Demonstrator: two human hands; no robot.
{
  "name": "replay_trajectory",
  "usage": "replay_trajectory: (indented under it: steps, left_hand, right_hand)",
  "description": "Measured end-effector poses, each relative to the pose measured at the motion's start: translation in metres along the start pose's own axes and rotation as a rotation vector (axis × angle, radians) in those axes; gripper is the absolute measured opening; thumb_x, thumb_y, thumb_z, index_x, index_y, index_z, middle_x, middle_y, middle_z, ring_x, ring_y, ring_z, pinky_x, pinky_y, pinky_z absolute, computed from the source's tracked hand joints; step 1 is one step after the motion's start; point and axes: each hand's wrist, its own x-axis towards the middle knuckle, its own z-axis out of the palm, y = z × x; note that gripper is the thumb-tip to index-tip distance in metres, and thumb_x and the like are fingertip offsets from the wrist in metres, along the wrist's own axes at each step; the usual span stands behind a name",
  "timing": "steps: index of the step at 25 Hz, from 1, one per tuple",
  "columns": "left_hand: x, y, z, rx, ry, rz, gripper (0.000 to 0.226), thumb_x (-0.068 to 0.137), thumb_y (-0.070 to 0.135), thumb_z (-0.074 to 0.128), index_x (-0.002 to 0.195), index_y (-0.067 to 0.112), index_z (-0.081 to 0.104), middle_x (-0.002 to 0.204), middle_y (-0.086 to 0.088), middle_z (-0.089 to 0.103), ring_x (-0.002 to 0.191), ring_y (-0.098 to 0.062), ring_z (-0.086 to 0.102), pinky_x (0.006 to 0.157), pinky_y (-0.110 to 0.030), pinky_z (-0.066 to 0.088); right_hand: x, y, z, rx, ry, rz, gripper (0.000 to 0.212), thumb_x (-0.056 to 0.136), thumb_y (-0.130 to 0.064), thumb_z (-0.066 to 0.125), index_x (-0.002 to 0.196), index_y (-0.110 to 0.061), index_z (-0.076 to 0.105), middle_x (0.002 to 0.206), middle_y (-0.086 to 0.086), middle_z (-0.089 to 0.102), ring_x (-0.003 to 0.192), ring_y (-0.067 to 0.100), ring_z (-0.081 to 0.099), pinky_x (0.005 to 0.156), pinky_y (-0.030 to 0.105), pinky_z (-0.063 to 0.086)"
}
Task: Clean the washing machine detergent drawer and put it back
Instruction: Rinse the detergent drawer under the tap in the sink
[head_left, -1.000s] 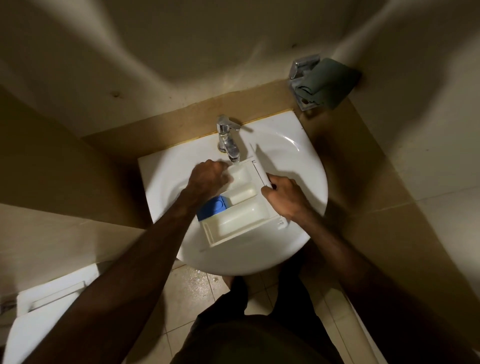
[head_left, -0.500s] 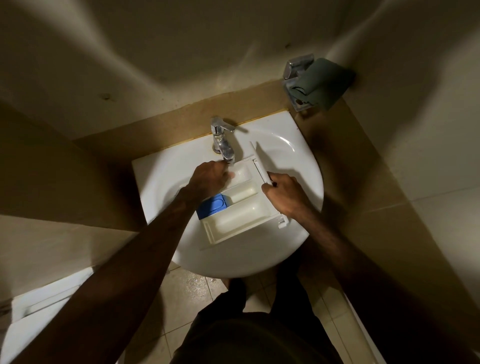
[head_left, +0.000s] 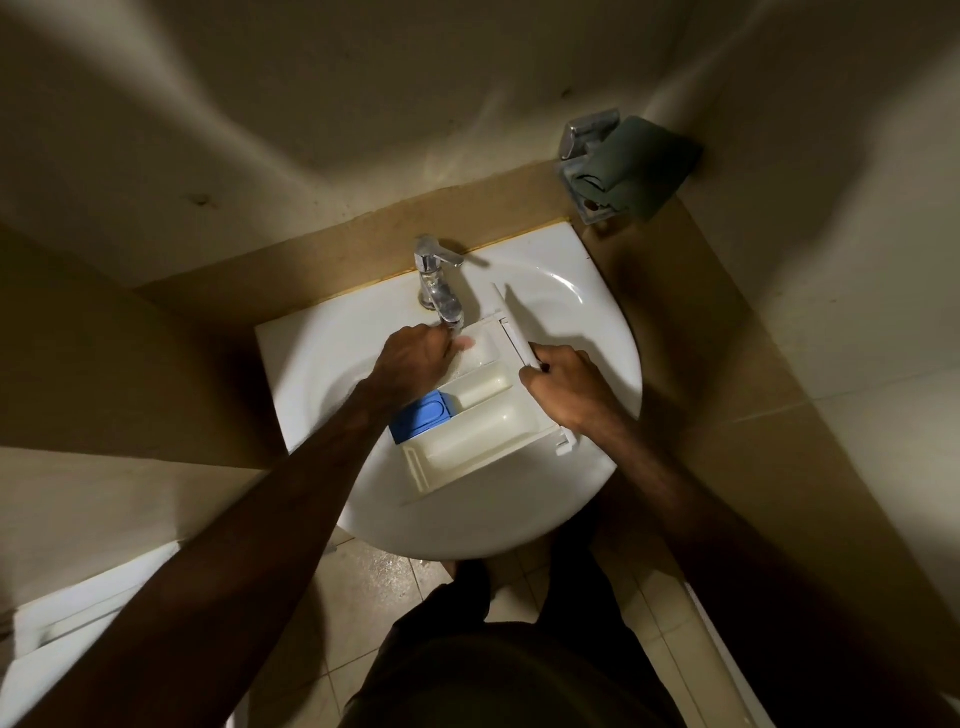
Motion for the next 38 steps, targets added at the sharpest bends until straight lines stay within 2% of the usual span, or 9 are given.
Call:
replay_trajectory:
  steps: [4, 11, 18, 23, 25, 28, 32, 34, 38]
  left_hand:
    - [0.000, 0.004, -0.001, 0.083, -0.011, -0.183, 0.068, 0.098, 0.072, 0.036, 0.107, 0.015, 0.072, 0.091, -0.011, 0.076, 0.081, -0.030, 0.070, 0.074, -0.036, 0.050]
    - [-0.004, -0.018, -0.012, -0.129, -0.142, -0.060, 0.043, 0.106, 0.041, 0.048, 0.140, 0.016, 0.056, 0.122, -0.015, 0.071, 0.106, -0.035, 0.067, 0.090, -0.040, 0.049]
    - [-0.001, 0.007, -0.004, -0.024, -0.088, -0.106, 0.060, 0.102, 0.063, 0.039, 0.103, 0.009, 0.065, 0.095, -0.013, 0.073, 0.080, -0.030, 0.066, 0.071, -0.034, 0.044]
    - [0.002, -0.002, -0.009, -0.287, -0.357, -0.175, 0.028, 0.106, 0.023, 0.047, 0.131, 0.012, 0.051, 0.119, -0.017, 0.069, 0.102, -0.034, 0.067, 0.089, -0.043, 0.054]
    - [-0.002, -0.003, -0.006, -0.158, -0.201, -0.163, 0.028, 0.106, 0.031, 0.048, 0.124, 0.013, 0.060, 0.110, -0.016, 0.072, 0.094, -0.035, 0.069, 0.081, -0.039, 0.052]
    - [-0.004, 0.006, -0.003, 0.052, -0.050, -0.098, 0.064, 0.102, 0.062, 0.029, 0.109, 0.014, 0.070, 0.090, -0.013, 0.074, 0.076, -0.032, 0.066, 0.066, -0.033, 0.041]
    - [0.001, 0.008, -0.013, -0.102, -0.155, -0.127, 0.062, 0.105, 0.058, 0.028, 0.104, 0.009, 0.066, 0.092, -0.015, 0.071, 0.081, -0.030, 0.064, 0.071, -0.033, 0.042]
    - [-0.002, 0.001, -0.017, -0.284, -0.256, -0.175, 0.059, 0.105, 0.059, 0.028, 0.116, 0.013, 0.064, 0.109, -0.016, 0.072, 0.097, -0.033, 0.066, 0.083, -0.039, 0.049]
    - [0.000, -0.001, -0.021, -0.451, -0.336, -0.395, 0.072, 0.093, 0.080, 0.034, 0.125, 0.026, 0.068, 0.130, -0.006, 0.067, 0.113, -0.028, 0.062, 0.093, -0.038, 0.045]
  right_hand:
    - [-0.001, -0.001, 0.008, 0.049, -0.009, 0.008, 0.030, 0.083, -0.031, 0.049, 0.101, -0.034, 0.073, 0.078, -0.005, 0.073, 0.081, 0.029, 0.069, 0.073, 0.038, 0.057]
    - [0.000, 0.005, 0.000, 0.016, 0.023, -0.024, 0.024, 0.088, -0.027, 0.050, 0.100, -0.028, 0.071, 0.073, -0.004, 0.068, 0.075, 0.025, 0.065, 0.068, 0.037, 0.052]
    - [-0.001, 0.012, -0.010, 0.053, 0.024, 0.044, 0.020, 0.083, -0.023, 0.051, 0.065, -0.027, 0.056, 0.053, -0.009, 0.049, 0.061, 0.022, 0.048, 0.060, 0.032, 0.041]
    - [0.003, 0.014, -0.020, 0.029, 0.042, 0.025, 0.021, 0.084, -0.029, 0.053, 0.069, -0.042, 0.063, 0.053, -0.014, 0.055, 0.064, 0.019, 0.055, 0.062, 0.030, 0.041]
    - [0.005, 0.015, -0.021, 0.039, 0.045, 0.039, 0.024, 0.083, -0.028, 0.054, 0.064, -0.041, 0.061, 0.051, -0.014, 0.053, 0.063, 0.020, 0.053, 0.062, 0.031, 0.040]
    - [0.004, 0.017, -0.023, 0.072, 0.040, 0.075, 0.020, 0.079, -0.027, 0.054, 0.060, -0.032, 0.058, 0.049, -0.011, 0.047, 0.063, 0.023, 0.049, 0.062, 0.033, 0.041]
    - [0.006, 0.018, -0.025, 0.074, 0.047, 0.049, 0.024, 0.081, -0.028, 0.054, 0.063, -0.040, 0.063, 0.050, -0.015, 0.053, 0.062, 0.020, 0.051, 0.062, 0.031, 0.041]
    - [0.006, 0.017, -0.023, 0.042, 0.039, 0.027, 0.019, 0.082, -0.033, 0.053, 0.081, -0.043, 0.069, 0.062, -0.013, 0.064, 0.067, 0.020, 0.060, 0.063, 0.032, 0.045]
    - [0.006, 0.017, -0.018, 0.005, 0.042, 0.035, 0.043, 0.078, -0.043, 0.049, 0.116, -0.037, 0.069, 0.082, -0.006, 0.073, 0.086, 0.022, 0.069, 0.077, 0.036, 0.056]
